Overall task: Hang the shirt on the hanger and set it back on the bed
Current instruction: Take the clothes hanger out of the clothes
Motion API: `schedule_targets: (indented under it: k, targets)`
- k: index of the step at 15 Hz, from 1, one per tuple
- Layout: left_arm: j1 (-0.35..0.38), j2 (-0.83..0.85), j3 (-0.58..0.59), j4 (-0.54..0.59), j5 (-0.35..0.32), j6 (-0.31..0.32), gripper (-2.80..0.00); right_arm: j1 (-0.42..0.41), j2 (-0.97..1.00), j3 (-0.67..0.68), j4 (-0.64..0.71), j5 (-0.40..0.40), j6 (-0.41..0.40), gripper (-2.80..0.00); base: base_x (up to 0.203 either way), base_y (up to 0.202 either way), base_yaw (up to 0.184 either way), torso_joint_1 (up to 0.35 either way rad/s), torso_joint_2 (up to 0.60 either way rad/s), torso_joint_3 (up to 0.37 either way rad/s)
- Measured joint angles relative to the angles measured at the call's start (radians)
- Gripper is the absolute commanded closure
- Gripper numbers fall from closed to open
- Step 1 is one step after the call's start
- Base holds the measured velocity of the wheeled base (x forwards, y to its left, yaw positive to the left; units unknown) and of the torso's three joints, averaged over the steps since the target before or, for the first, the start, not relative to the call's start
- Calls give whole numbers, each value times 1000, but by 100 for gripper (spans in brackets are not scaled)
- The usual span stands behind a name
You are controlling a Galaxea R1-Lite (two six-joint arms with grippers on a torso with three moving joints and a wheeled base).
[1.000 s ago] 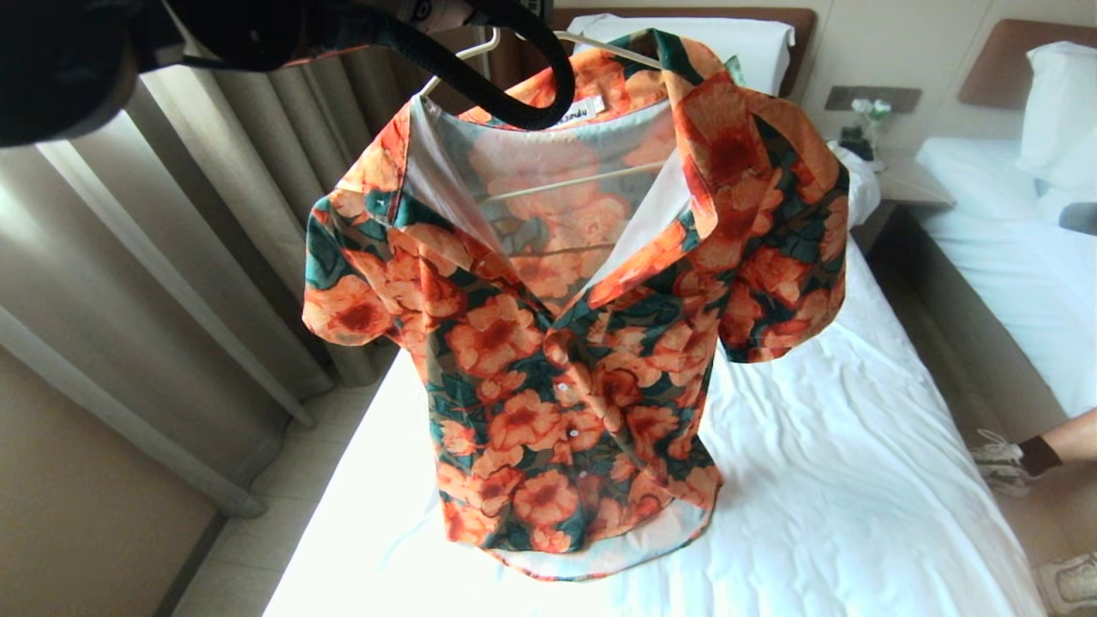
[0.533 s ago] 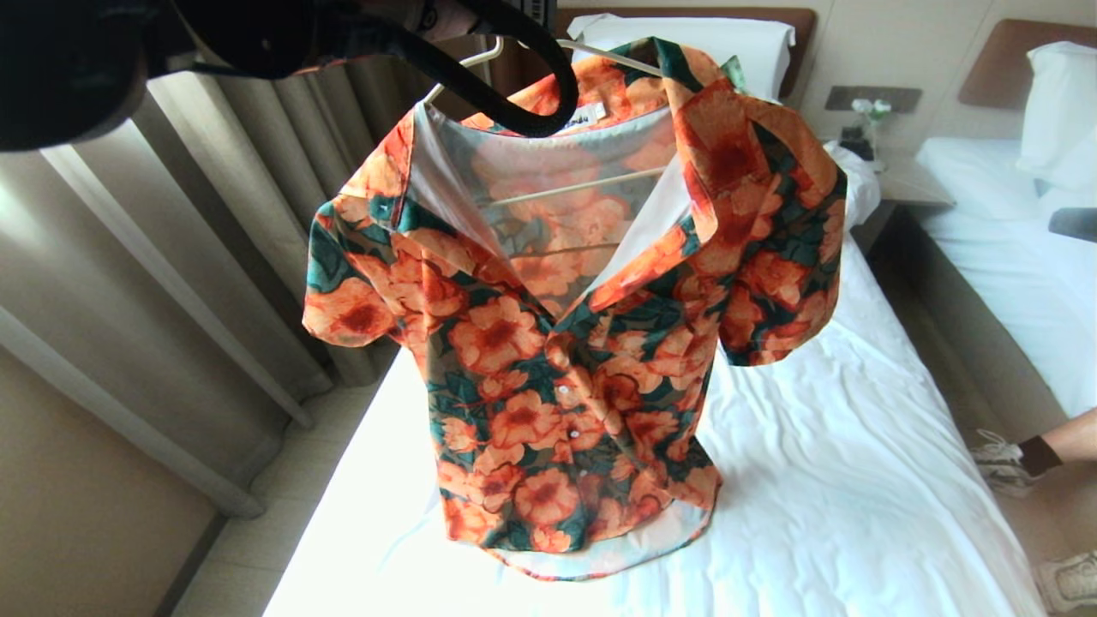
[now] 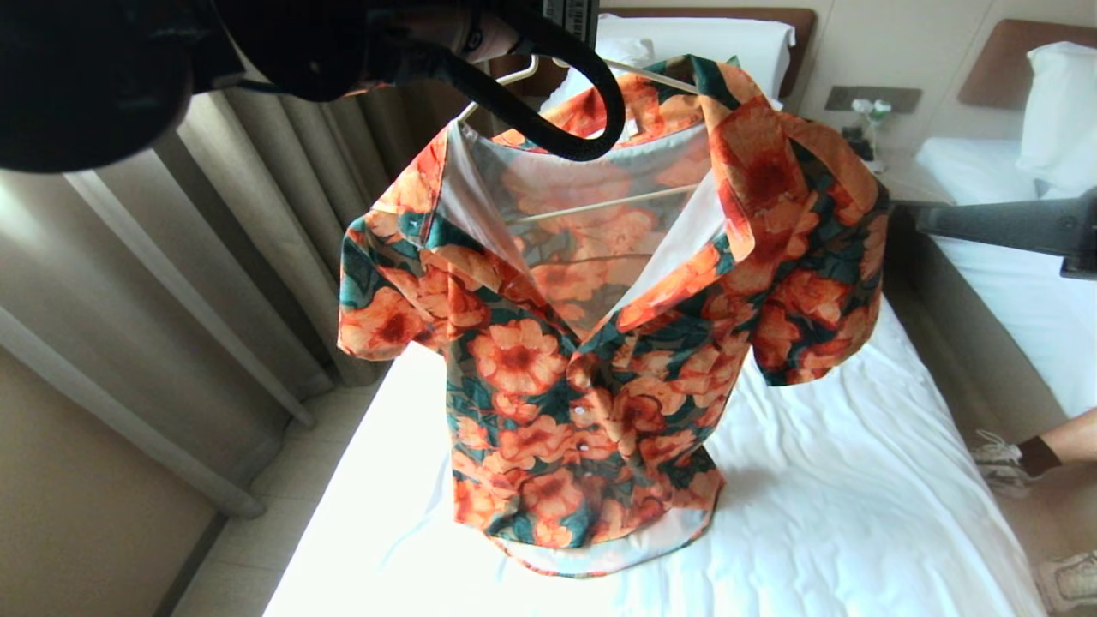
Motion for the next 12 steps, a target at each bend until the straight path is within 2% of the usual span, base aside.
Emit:
schedule_targets:
  k: [1, 2, 7, 9, 12]
  targets:
    - [-2, 5, 0, 0, -2, -2, 0, 25, 27, -52, 13, -67, 3, -280, 0, 0, 0, 0, 0, 0]
    - [-2, 11, 0, 0, -6, -3, 0, 38, 49, -101, 38, -94, 3, -280, 0, 0, 0, 0, 0, 0]
    - [12, 30, 0, 0, -31, -12, 0, 121, 143, -275, 240, -123, -55, -280, 0, 0, 0, 0, 0, 0]
    - [15, 38, 0, 0, -32, -17, 0, 133, 164, -296, 273, -154, -125, -280, 0, 0, 0, 0, 0, 0]
    - [18, 49, 1, -1, -33, -39, 0, 158, 190, -305, 268, -177, -172, -280, 0, 0, 0, 0, 0, 0]
